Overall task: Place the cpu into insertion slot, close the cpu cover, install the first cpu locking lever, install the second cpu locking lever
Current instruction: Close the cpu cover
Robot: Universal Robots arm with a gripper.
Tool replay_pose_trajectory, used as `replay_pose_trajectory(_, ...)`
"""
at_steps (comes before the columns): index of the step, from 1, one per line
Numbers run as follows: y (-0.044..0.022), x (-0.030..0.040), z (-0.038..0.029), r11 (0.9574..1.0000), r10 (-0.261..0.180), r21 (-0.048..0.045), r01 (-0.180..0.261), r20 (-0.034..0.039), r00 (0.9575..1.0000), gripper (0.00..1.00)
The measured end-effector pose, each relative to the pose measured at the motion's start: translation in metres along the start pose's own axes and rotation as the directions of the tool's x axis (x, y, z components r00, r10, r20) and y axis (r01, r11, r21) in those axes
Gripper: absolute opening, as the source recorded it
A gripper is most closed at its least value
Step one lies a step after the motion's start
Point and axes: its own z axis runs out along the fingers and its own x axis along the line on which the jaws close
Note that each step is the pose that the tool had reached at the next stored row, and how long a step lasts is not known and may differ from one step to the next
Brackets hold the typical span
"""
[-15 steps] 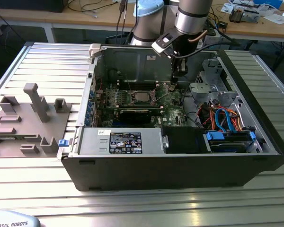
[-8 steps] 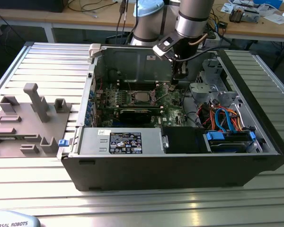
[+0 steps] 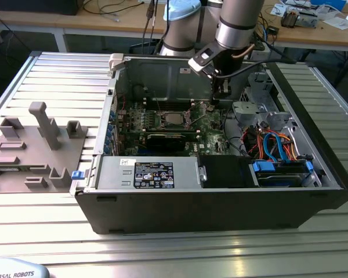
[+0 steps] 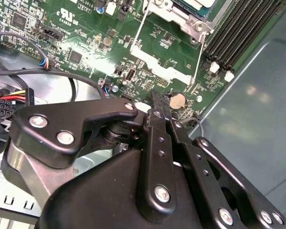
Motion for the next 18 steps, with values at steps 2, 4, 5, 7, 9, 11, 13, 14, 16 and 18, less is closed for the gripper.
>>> replay_pose_trajectory(2, 0.0005, 0.0, 0.0009, 1.0, 0.0, 0.0, 0.0, 0.0, 1.0, 0.11)
replay_pose_trajectory(4, 0.0009, 0.0, 0.0018, 1.0, 0.0, 0.0, 0.0, 0.0, 1.0, 0.11)
replay_pose_trajectory(5, 0.0011, 0.0, 0.0025, 1.0, 0.0, 0.0, 0.0, 0.0, 1.0, 0.11)
replay_pose_trajectory(7, 0.0012, -0.0001, 0.0037, 1.0, 0.0, 0.0, 0.0, 0.0001, 1.0, 0.11)
replay_pose_trajectory(9, 0.0012, -0.0001, 0.0046, 1.0, 0.0, 0.0, 0.0, 0.0001, 1.0, 0.11)
replay_pose_trajectory(11, 0.0013, -0.0001, 0.0062, 1.0, 0.0, 0.0, 0.0, 0.0, 1.0, 0.11)
replay_pose_trajectory(13, 0.0013, -0.0002, 0.0074, 1.0, 0.0, 0.0, 0.0, 0.0, 1.0, 0.11)
replay_pose_trajectory(14, 0.0013, -0.0002, 0.0083, 1.0, 0.0, 0.0, 0.0, 0.0, 1.0, 0.11)
replay_pose_trajectory(16, 0.0013, -0.0002, 0.0094, 1.0, 0.0, 0.0, 0.0, 0.0001, 1.0, 0.11)
replay_pose_trajectory(18, 0.0013, -0.0003, 0.0103, 1.0, 0.0, 0.0, 0.0, 0.0, 1.0, 0.11)
